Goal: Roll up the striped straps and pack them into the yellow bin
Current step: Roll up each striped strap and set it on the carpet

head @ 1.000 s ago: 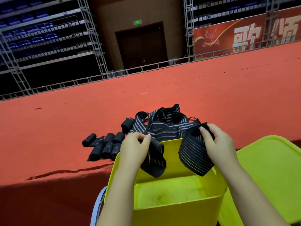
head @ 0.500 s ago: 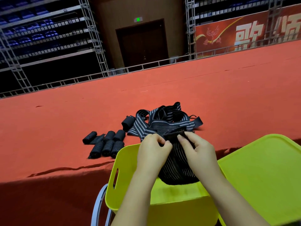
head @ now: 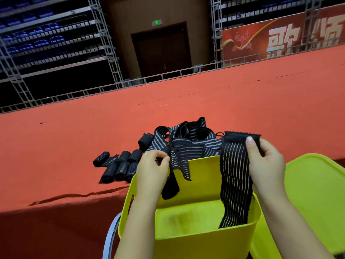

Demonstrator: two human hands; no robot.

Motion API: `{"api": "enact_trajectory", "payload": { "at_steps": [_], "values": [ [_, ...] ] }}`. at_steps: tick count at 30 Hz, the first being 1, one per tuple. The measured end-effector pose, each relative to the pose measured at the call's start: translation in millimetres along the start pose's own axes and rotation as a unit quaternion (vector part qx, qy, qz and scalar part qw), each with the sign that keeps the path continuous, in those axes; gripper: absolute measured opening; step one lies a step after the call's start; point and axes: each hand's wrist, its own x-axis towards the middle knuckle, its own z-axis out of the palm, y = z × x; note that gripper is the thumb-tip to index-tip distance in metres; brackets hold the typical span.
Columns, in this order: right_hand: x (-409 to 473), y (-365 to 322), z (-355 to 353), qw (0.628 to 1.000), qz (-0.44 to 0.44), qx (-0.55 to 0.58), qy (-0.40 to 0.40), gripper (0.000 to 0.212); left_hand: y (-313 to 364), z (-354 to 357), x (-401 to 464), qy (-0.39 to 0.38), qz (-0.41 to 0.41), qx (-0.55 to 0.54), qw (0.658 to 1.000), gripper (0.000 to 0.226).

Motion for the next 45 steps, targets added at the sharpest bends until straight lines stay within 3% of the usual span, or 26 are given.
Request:
{"api": "enact_trajectory", "payload": {
  "at_steps": [4,9,12,14,17,19,21,24,33,39,45],
  "values": [
    [-8,-6,9,1.000,0.004,0.003,-0.002,0.020,12,-5,-6,0.027,0.008,-0.093,0.995,0.018],
    [-22,-14,26,0.999,-0.021,0.001,-0.039,0.024,26,-10,-18,0.002,0.022,-0.180,0.983,0.018],
    [-11,-19,27,0.987,0.064,0.143,-0.029,0.022,26,-12,-22,-0.014,0.023,-0.202,0.979,0.022],
    [4,-23,19,0.942,0.142,0.298,-0.061,0.023,20,-16,-20,-0.002,0.018,-0.213,0.977,0.027],
    [16,-30,5,0.852,0.218,0.436,-0.191,0.027,16,-20,-14,0.018,0.022,-0.217,0.976,0.029],
    [12,-37,3,0.809,0.267,0.452,-0.266,0.031,18,-20,-11,0.009,0.033,-0.222,0.975,0.029],
    [4,-41,9,0.789,0.302,0.438,-0.307,0.030,21,-18,-10,-0.005,0.043,-0.222,0.974,0.030],
    [-1,-35,26,0.793,0.311,0.399,-0.339,0.030,22,-14,-9,-0.016,0.046,-0.223,0.974,0.031],
    [-6,-21,35,0.823,0.321,0.334,-0.330,0.021,17,-11,-8,-0.005,0.031,-0.213,0.977,0.026],
    [-2,-12,22,0.833,0.327,0.324,-0.306,0.021,3,-18,1,0.098,-0.032,-0.250,0.963,0.023],
    [1,-7,11,0.870,0.289,0.302,-0.262,0.022,-4,-18,5,0.136,-0.033,-0.241,0.960,0.024]
  ]
}}
